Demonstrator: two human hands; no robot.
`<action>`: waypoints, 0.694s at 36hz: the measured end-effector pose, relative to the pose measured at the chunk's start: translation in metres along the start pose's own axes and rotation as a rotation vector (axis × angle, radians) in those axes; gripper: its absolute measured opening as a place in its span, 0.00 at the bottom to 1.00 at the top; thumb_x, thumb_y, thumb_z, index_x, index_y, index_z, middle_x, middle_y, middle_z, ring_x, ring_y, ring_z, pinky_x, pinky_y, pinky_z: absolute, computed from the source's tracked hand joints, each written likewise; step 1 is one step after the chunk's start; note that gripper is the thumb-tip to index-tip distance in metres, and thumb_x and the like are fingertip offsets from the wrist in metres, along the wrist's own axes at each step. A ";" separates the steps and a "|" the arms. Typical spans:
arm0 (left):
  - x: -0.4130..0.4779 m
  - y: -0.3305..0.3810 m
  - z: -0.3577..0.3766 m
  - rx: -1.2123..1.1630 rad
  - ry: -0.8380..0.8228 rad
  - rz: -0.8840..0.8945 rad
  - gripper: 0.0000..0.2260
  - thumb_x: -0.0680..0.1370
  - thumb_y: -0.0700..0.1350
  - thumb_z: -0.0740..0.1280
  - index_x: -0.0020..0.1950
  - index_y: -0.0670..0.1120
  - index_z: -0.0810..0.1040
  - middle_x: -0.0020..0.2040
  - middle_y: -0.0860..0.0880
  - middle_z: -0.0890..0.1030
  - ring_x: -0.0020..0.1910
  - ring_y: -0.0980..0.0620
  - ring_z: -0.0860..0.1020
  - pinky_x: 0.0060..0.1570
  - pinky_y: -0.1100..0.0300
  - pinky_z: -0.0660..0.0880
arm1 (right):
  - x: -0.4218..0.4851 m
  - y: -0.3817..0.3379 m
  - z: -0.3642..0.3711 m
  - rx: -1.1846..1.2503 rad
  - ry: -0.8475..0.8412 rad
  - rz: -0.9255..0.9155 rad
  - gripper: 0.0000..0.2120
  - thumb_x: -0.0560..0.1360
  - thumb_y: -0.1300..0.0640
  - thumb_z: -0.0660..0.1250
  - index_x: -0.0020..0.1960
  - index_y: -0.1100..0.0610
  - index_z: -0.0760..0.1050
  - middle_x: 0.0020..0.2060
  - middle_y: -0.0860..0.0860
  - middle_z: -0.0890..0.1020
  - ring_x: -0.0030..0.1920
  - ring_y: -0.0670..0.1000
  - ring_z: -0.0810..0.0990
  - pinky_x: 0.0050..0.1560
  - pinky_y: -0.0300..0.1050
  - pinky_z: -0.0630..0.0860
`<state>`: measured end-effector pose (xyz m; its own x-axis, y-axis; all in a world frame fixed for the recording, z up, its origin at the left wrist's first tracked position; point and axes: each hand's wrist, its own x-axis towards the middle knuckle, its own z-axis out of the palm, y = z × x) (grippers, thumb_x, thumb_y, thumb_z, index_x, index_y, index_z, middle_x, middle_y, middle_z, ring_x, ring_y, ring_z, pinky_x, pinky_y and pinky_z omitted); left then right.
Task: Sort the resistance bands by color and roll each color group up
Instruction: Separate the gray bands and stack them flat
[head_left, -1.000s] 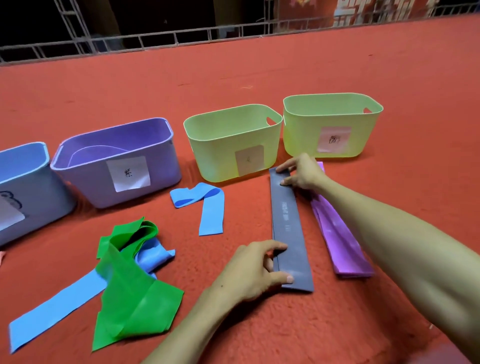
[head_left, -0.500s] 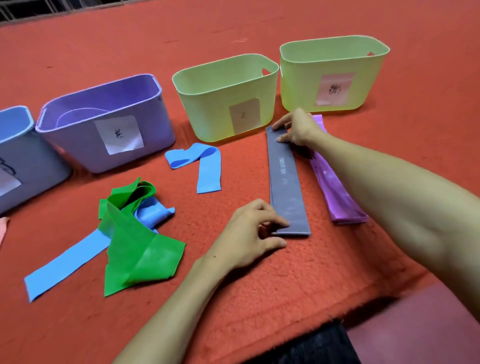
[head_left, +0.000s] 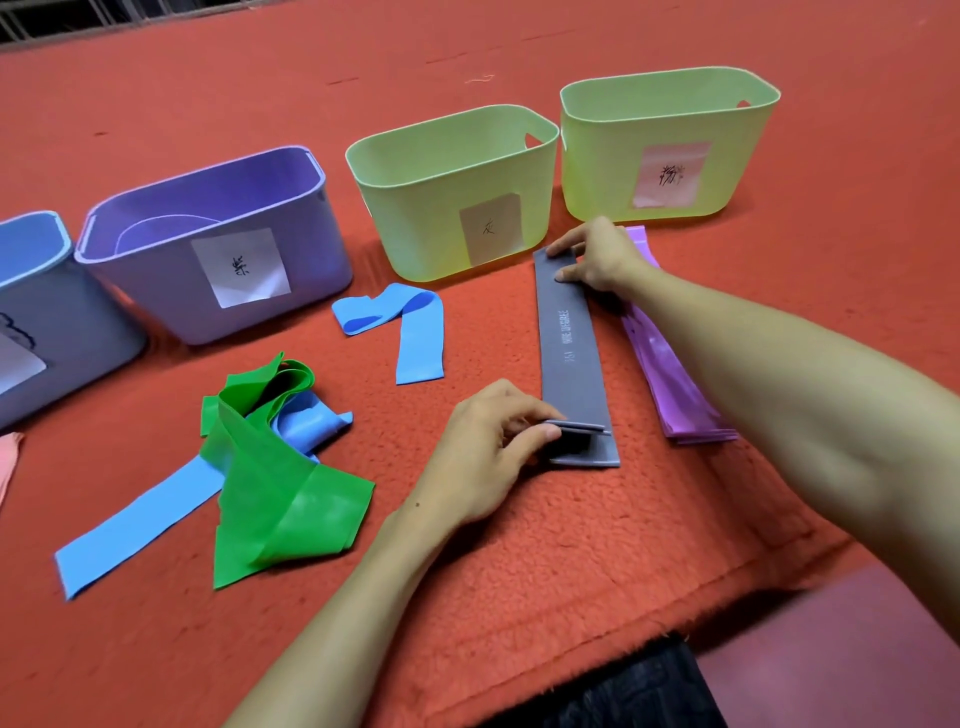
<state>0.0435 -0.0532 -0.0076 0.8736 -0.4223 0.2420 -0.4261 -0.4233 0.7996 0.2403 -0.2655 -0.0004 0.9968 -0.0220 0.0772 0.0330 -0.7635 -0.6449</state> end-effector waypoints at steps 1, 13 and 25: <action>0.000 0.000 0.000 0.018 0.000 0.017 0.09 0.74 0.47 0.67 0.49 0.47 0.84 0.42 0.55 0.76 0.39 0.59 0.77 0.45 0.62 0.76 | 0.000 0.000 0.000 0.002 -0.002 0.002 0.16 0.68 0.62 0.76 0.56 0.54 0.82 0.52 0.53 0.83 0.55 0.51 0.78 0.51 0.36 0.69; -0.007 -0.008 0.003 0.205 -0.022 0.172 0.07 0.76 0.44 0.66 0.50 0.43 0.82 0.44 0.53 0.72 0.42 0.56 0.74 0.44 0.62 0.76 | 0.004 0.005 0.001 0.015 -0.005 0.000 0.16 0.69 0.61 0.76 0.56 0.54 0.82 0.52 0.53 0.83 0.56 0.52 0.78 0.51 0.36 0.68; -0.007 -0.014 0.007 0.243 -0.119 0.218 0.10 0.72 0.44 0.74 0.51 0.42 0.82 0.46 0.53 0.72 0.39 0.63 0.69 0.44 0.75 0.68 | 0.006 0.006 0.003 0.032 -0.006 0.003 0.16 0.68 0.62 0.76 0.56 0.54 0.82 0.52 0.53 0.83 0.56 0.51 0.79 0.51 0.37 0.69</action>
<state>0.0414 -0.0497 -0.0239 0.7286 -0.6081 0.3151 -0.6555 -0.4856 0.5784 0.2472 -0.2684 -0.0067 0.9973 -0.0204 0.0704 0.0321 -0.7422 -0.6694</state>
